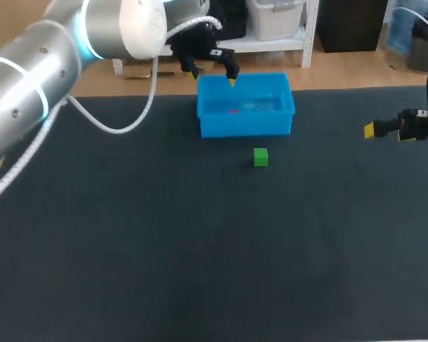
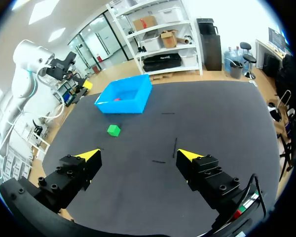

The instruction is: Use the left arm to pick the red cube and place it into the blue plastic box first, then use the right arm to grasp the green cube and put it into the same blue plastic box after the first action is fully finished.

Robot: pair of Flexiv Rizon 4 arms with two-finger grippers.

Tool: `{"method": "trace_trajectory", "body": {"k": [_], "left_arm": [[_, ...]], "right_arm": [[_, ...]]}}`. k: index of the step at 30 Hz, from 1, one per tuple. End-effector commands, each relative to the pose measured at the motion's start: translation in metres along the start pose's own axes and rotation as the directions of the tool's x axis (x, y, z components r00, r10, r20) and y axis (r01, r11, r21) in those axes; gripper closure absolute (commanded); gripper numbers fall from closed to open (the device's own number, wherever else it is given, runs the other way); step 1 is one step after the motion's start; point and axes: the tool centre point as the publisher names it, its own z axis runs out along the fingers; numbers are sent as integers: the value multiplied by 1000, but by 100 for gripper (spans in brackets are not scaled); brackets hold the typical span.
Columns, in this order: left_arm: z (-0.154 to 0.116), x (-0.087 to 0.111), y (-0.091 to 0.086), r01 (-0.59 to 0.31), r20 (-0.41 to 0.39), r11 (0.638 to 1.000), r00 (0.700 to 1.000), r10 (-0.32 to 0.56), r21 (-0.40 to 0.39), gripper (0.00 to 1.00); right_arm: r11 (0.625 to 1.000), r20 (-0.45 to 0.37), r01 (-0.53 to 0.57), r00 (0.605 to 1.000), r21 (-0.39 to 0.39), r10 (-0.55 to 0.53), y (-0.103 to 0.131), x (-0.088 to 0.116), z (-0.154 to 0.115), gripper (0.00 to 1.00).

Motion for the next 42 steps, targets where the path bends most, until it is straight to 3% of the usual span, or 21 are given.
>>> {"method": "trace_trajectory", "body": {"k": [1,14,23,32,42], "left_arm": [[-33,75,-1,-3,181,1000,983,4,-1,0],[-56,160,-2,-4,246,1000,969,4,-1,0],[-68,203,2,-8,280,1000,960,3,17,0],[-70,230,11,-37,301,998,953,21,47,0],[-73,235,19,-40,315,995,949,11,87,0]], "right_arm": [[1000,-1,1,1000,1,-1,0,0,0,0],[1000,-1,1,1000,1,-1,0,0,0,0],[1000,-1,1,1000,1,-1,0,0,0,0],[1000,-1,1,1000,1,-1,0,0,0,0],[1000,-1,1,1000,1,-1,0,0,0,0]]}}
